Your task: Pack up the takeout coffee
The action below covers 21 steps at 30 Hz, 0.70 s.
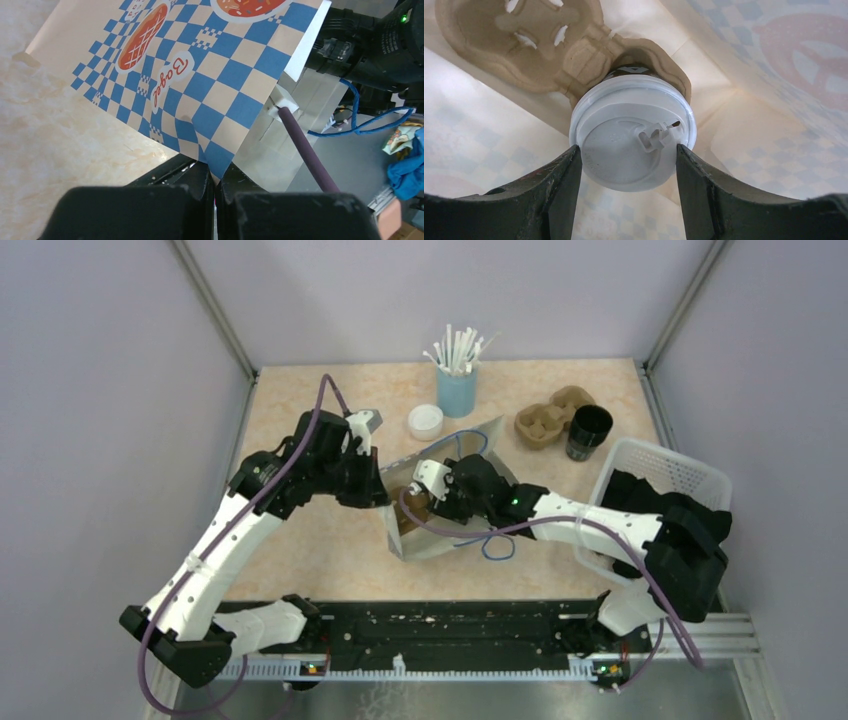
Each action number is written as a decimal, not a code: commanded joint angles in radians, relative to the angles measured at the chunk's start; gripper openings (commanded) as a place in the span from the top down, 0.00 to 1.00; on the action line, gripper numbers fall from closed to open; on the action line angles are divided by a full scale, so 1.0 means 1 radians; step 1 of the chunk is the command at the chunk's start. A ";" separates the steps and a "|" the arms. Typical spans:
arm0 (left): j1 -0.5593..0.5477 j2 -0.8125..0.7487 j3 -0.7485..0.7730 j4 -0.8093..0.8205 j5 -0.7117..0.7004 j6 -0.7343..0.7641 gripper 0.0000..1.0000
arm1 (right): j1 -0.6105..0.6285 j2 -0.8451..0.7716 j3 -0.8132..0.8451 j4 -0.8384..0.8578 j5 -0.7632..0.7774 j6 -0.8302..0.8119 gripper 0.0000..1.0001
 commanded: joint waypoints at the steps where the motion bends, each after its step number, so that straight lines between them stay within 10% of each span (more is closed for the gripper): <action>1: 0.000 -0.012 0.004 -0.032 0.071 -0.099 1.00 | -0.007 0.033 0.056 -0.030 -0.110 0.021 0.42; 21: 0.000 -0.013 0.028 -0.083 -0.014 -0.124 0.99 | -0.006 0.254 0.212 -0.272 -0.326 -0.045 0.39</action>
